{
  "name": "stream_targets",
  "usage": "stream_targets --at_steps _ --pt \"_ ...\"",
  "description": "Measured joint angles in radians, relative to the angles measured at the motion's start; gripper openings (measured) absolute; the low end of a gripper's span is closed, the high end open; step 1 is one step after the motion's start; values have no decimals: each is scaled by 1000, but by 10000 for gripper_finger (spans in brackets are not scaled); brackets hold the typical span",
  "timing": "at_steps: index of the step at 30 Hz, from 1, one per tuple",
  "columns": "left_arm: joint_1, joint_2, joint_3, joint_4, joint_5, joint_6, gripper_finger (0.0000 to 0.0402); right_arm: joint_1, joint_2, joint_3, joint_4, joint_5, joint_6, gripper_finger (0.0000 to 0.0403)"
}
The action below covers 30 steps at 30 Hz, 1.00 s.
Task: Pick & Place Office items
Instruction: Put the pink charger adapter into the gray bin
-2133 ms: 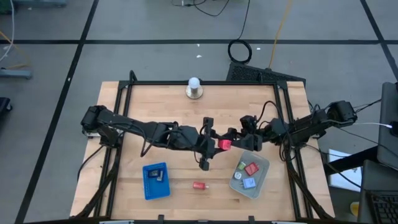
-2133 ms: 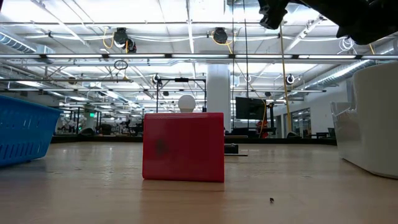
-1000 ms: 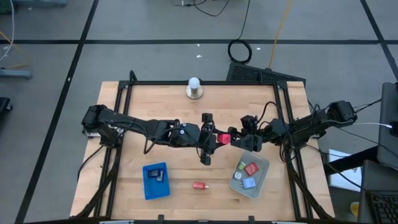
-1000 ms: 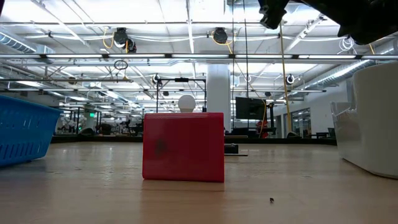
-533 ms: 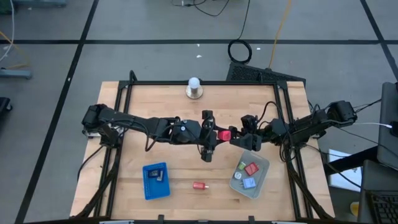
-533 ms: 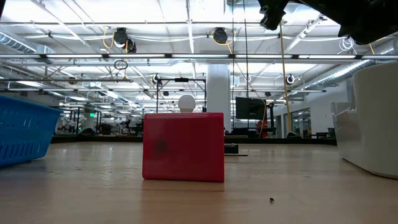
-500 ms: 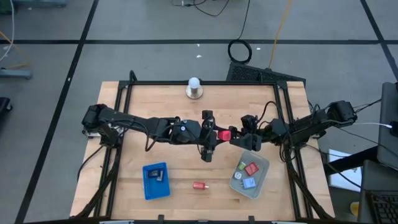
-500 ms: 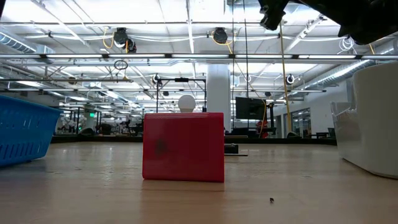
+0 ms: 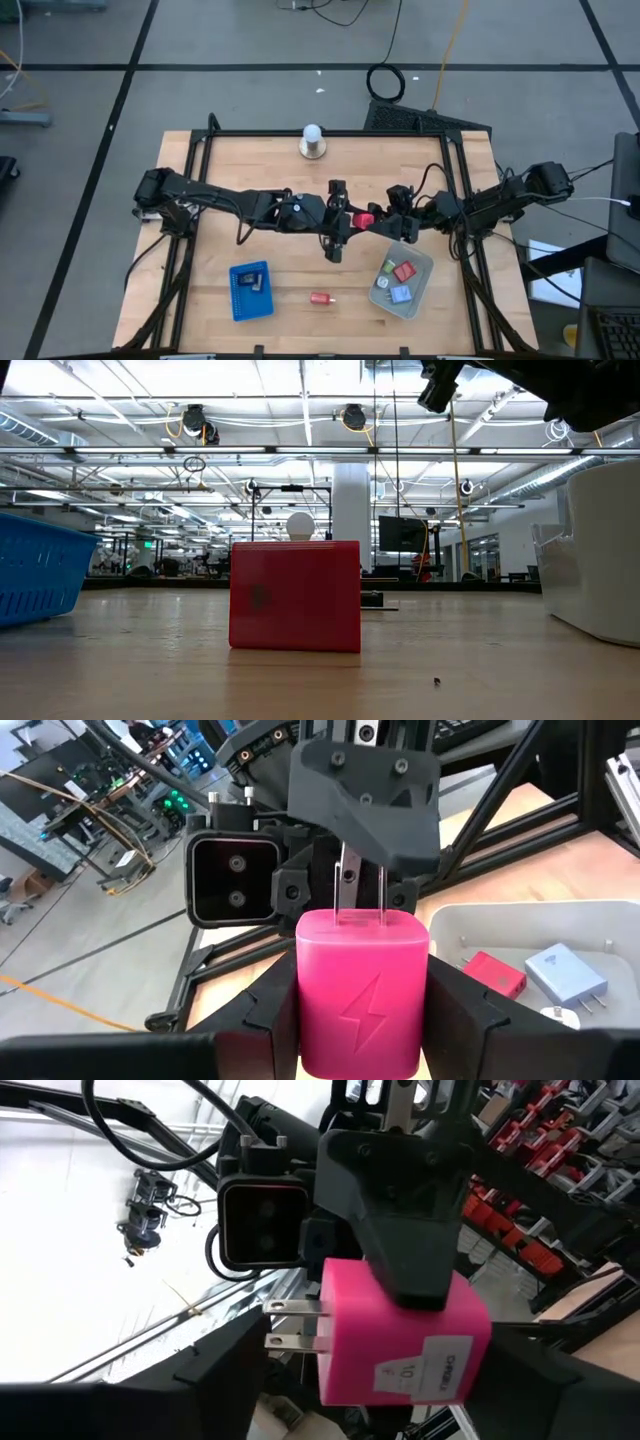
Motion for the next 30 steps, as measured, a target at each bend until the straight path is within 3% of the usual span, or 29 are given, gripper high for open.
stream_targets --at_steps 5,12,21,30 --pt "-6 0 0 -2 1 7 149 0 0 0 3 0 2 254" --pt "-7 0 0 -6 12 -4 150 0 0 0 4 0 3 255" --pt "-8 0 -1 -22 6 -47 275 0 -3 2 13 -2 -9 250" --pt "-13 -4 -2 -49 -23 -43 292 0 -3 2 13 -8 -3 250"
